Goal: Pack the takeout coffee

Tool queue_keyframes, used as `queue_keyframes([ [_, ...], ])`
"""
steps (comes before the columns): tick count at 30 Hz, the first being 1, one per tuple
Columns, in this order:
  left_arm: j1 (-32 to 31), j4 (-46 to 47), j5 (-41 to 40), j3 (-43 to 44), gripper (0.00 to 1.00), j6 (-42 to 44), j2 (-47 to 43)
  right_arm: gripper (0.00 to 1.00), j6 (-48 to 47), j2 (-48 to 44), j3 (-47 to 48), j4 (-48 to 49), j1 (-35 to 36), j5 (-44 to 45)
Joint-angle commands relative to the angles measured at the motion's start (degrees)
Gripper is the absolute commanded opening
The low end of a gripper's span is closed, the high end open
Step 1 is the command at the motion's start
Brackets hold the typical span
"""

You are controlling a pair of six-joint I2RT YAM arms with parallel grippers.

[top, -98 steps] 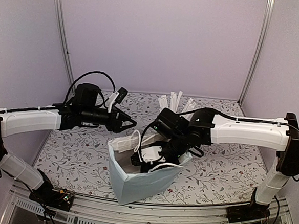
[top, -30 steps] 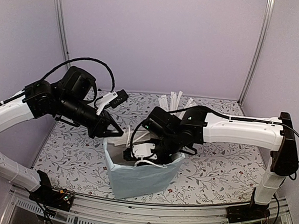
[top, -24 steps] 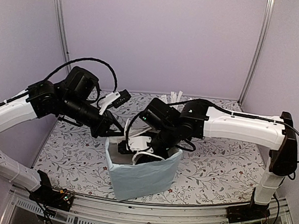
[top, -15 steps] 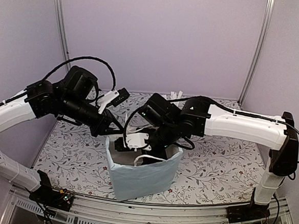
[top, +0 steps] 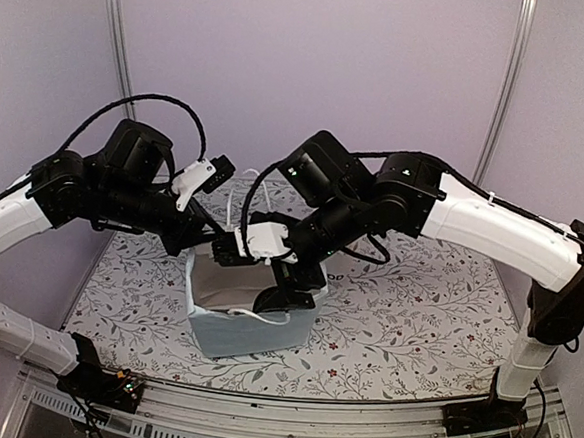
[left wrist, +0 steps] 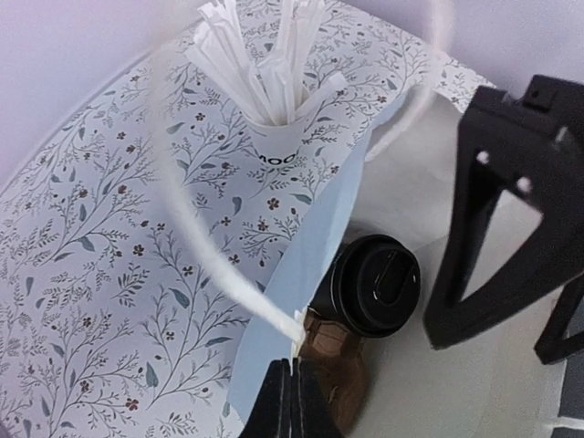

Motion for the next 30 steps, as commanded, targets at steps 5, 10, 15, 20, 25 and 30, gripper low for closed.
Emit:
queue_keyframes([
  [5, -0.8, 2.8, 0.7, -1.0, 0.00, 1.9, -3.9, 0.99, -3.5, -4.2, 0.9, -6.3, 0.4, 3.2],
  [10, -1.7, 6.8, 5.0, -5.0, 0.00, 0.9, -5.5, 0.99, -5.4, -9.8, -5.1, -2.6, -0.2, 9.6],
  [15, -6.0, 10.1, 4.2, -7.7, 0.00, -1.0, -5.4, 0.99, -5.5, -14.3, -9.1, 0.3, -2.1, 13.7],
  [20, -13.6, 11.3, -0.3, -9.2, 0.00, -3.3, -4.2, 0.99, -9.5, -20.6, -16.2, 3.1, -5.3, 15.8],
  [25, -18.9, 11.9, -0.8, -9.9, 0.00, -5.3, -4.1, 0.99, -10.3, -25.1, -20.1, 3.5, -8.0, 16.1],
  [30, -20.7, 12.0, 0.1, -11.3, 0.00, -6.3, -4.9, 0.99, -10.2, -27.1, -23.6, 4.1, -10.6, 16.1],
])
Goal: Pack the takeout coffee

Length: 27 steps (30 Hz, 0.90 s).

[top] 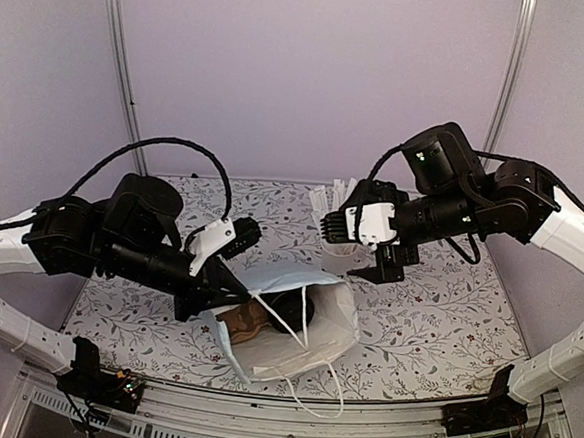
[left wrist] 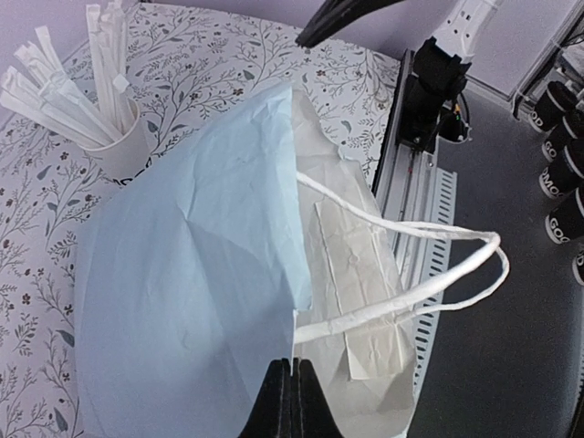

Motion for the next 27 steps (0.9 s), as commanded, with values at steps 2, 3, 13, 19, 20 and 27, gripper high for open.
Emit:
queue_keyframes([
  [2, -1.7, 2.3, 1.1, -1.6, 0.00, -1.8, -1.4, 0.99, -0.6, -1.3, -2.2, 1.3, -1.6, 0.3],
  [3, -1.7, 2.4, 1.4, -1.8, 0.00, -2.0, -1.7, 0.99, -0.6, -1.3, -2.2, 1.2, -1.6, 0.1],
  [13, -1.8, 1.5, -1.7, -0.4, 0.00, -2.1, -1.4, 0.93, -1.2, -1.2, 1.8, -3.6, -1.0, -7.6],
  [19, 0.7, 1.6, -2.9, -0.3, 0.00, -1.5, -2.8, 0.79, -4.7, -1.5, 5.8, -12.2, 7.2, -10.9],
  [20, 1.1, 1.7, -2.8, -0.4, 0.00, -1.6, -2.9, 0.76, -5.1, -1.8, 4.7, -12.7, 9.3, -10.6],
  [27, 4.3, 4.0, -1.9, -2.0, 0.00, -2.1, -3.9, 0.48, -9.0, -0.1, -3.2, -8.2, 16.1, -1.9],
])
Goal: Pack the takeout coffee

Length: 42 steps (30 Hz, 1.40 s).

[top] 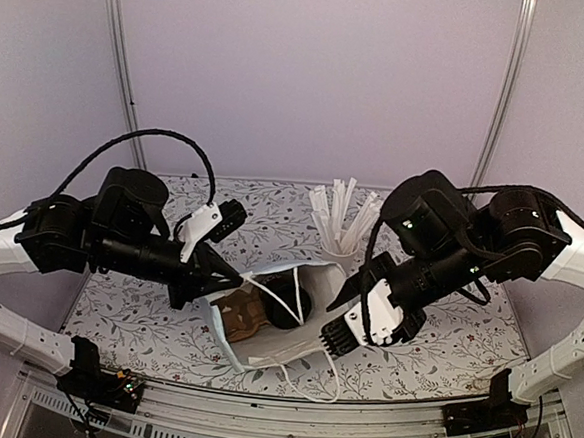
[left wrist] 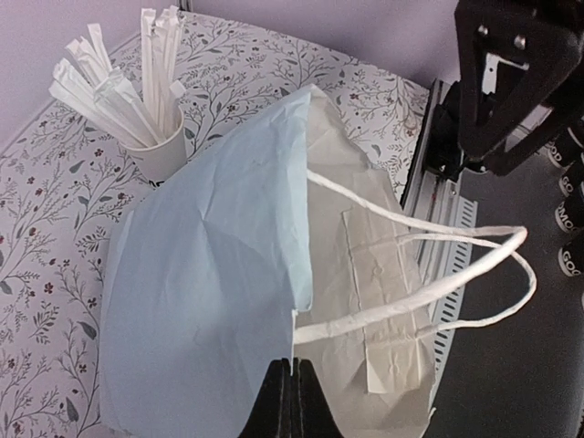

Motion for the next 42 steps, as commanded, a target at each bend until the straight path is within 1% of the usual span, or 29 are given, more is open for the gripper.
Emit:
queue_keyframes([
  [1, 2.3, 3.5, 0.7, -0.9, 0.00, -0.4, -1.4, 0.47, -3.4, 1.9, -2.5, 1.9, 2.8, 4.9],
  [7, 4.6, 4.9, 4.4, -2.5, 0.00, 0.3, -1.8, 0.35, -3.8, 6.3, -3.9, 10.6, 3.7, 11.0],
  [12, 7.0, 6.6, 8.7, -3.7, 0.00, 1.0, -2.2, 0.34, -2.8, 12.4, -2.1, 12.3, 3.7, 14.8],
  [15, 8.1, 7.3, 10.8, -4.4, 0.00, 1.4, -2.4, 0.39, -1.4, 16.8, -0.9, 13.3, 3.6, 17.8],
  [20, 8.7, 8.0, 13.3, -5.0, 0.00, 1.7, -2.4, 0.42, 1.3, 23.3, 2.7, 14.0, 3.0, 21.4],
  [24, 9.0, 8.7, 14.7, -5.9, 0.00, 1.9, -2.4, 0.45, 3.2, 26.0, 5.0, 13.9, 1.8, 23.0],
  [35, 10.7, 10.5, 18.7, -7.2, 0.00, 3.0, -1.3, 0.69, 5.1, 31.9, 8.2, 13.7, -1.3, 27.5],
  [42, 12.1, 10.5, 20.2, -7.6, 0.00, 3.8, -1.3, 0.77, 7.1, 36.8, 10.9, 10.5, -3.7, 27.7],
])
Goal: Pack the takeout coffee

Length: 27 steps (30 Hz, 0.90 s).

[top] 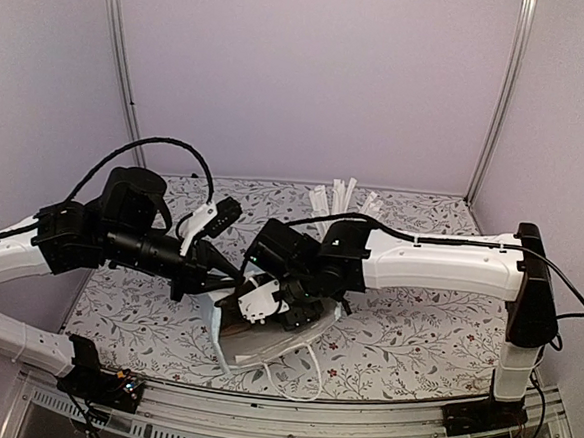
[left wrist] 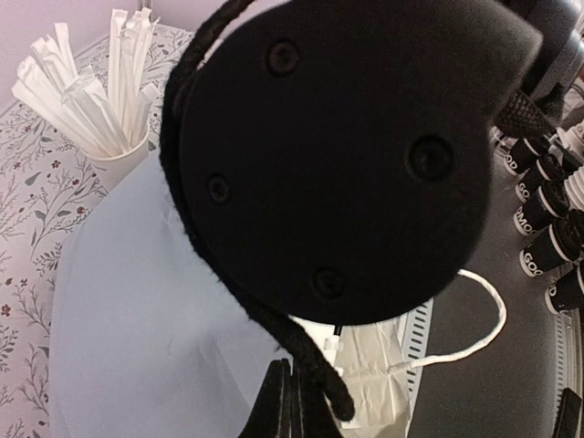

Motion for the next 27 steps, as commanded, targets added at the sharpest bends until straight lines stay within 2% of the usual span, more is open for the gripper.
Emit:
queue_keyframes([
  [1, 1.6, 1.5, 2.7, -0.9, 0.00, 1.3, 0.1, 0.78, 2.2, 3.3, 2.3, -2.0, -1.8, 1.6],
  [5, 2.5, 1.6, 3.4, -1.1, 0.00, 1.6, 0.1, 0.78, 1.8, 5.6, 3.1, -2.2, -2.8, 2.4],
  [10, 3.2, 1.3, 3.6, -0.6, 0.00, 1.8, 0.1, 0.65, 3.5, 8.7, 7.8, -5.8, -3.7, 0.4],
  [19, 3.3, 1.5, 3.2, -0.9, 0.00, 1.3, -0.4, 0.41, 5.2, 6.7, 9.1, -8.4, -3.7, -0.6],
  [23, 3.3, 1.6, 3.3, -0.7, 0.00, 1.5, -0.1, 0.35, 5.8, 5.7, 10.2, -9.7, -3.6, -1.0],
  [27, 3.3, 1.7, 1.9, -0.8, 0.00, 1.4, 0.2, 0.33, 7.0, 5.0, 13.7, -13.0, -2.7, -2.9],
])
